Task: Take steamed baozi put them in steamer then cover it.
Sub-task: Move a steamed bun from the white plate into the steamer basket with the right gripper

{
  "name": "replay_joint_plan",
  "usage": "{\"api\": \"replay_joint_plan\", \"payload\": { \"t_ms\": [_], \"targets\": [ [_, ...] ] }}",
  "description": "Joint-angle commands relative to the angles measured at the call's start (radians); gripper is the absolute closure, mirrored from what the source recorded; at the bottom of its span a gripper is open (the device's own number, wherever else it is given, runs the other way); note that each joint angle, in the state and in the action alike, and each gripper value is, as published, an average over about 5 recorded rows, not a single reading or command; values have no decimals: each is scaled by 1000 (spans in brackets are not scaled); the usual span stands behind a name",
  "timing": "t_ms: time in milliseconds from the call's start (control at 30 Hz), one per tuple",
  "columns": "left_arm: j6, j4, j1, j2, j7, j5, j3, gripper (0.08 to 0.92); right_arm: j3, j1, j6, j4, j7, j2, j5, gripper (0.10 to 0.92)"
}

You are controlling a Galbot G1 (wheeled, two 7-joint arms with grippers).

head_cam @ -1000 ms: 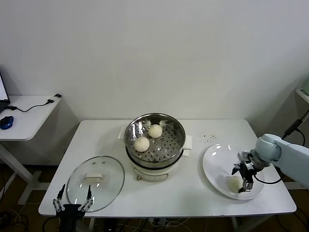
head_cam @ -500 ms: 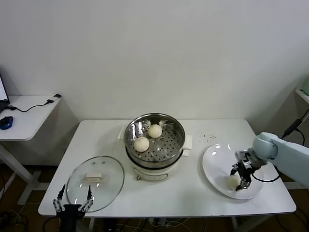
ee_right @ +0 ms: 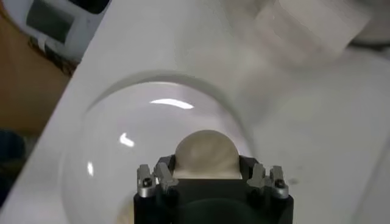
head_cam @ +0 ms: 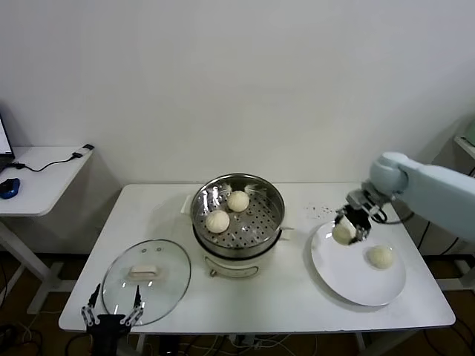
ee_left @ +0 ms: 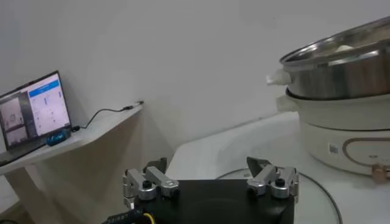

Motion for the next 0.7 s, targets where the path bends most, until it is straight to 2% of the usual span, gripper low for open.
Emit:
{"api": "replay_joint_plan", "payload": {
  "t_ms": [33, 333, 700],
  "targets": [
    [3, -1, 0, 1, 1, 0, 1, 177, -134, 344, 322, -27, -52, 296, 9, 346],
    [3, 3, -1, 1, 0, -2, -4, 177, -95, 269, 379, -5, -57, 512, -40, 339],
    [-3, -8, 18, -9, 1, -29, -10, 177, -119, 105, 409, 1, -46, 630, -142, 338]
  ]
}}
